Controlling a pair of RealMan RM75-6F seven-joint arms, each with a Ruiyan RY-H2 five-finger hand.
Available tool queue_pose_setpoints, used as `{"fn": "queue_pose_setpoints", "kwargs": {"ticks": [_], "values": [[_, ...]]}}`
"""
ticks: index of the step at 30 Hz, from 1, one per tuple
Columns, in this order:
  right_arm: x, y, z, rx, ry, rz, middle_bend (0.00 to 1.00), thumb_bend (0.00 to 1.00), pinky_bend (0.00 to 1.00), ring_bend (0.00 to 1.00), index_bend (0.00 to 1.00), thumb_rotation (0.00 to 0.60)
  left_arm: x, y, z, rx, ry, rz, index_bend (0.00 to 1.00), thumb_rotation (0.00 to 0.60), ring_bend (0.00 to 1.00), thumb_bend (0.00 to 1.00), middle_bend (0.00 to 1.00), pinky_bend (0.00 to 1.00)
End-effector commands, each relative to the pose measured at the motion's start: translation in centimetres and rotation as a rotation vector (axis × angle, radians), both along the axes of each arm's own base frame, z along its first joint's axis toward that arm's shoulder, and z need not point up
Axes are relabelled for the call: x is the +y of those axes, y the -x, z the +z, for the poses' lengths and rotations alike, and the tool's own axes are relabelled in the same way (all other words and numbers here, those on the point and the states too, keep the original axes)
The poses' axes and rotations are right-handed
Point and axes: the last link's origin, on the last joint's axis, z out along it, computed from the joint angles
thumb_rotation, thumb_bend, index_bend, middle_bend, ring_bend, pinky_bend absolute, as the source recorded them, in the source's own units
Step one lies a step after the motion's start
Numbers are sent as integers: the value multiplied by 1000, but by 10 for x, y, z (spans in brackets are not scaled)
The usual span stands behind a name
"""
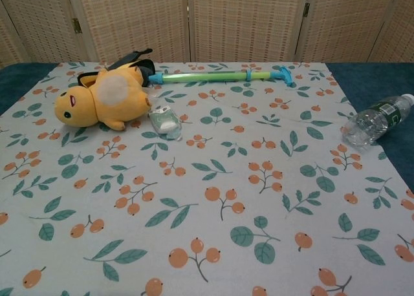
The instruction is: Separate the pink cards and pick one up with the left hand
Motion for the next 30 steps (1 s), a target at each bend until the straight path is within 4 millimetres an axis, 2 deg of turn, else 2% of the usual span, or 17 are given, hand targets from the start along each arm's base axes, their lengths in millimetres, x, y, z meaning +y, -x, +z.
{"fn": "queue_pose_setpoints", "kwargs": {"ticks": [1, 7, 22, 30], "values": [[0, -1, -1, 0, -2, 3, 0, 549, 0, 0, 2, 483, -2, 7, 1, 0, -1, 19, 319, 585, 0, 135, 0, 0], [0, -4, -1, 3, -2, 9, 0, 549, 0, 0, 2, 483, -5, 15, -1, -7, 1, 26, 316, 589, 0, 135, 0, 0], [3, -5, -1, 4, 1, 8, 0, 550, 0, 0, 2, 480, -4, 18, -4, -6, 7, 34, 307, 588, 0, 135, 0, 0], [3, -4, -1, 3, 1, 8, 0, 549, 0, 0, 2, 483, -5, 17, -6, -9, 18, 35, 243, 589, 0, 134, 0, 0]]}}
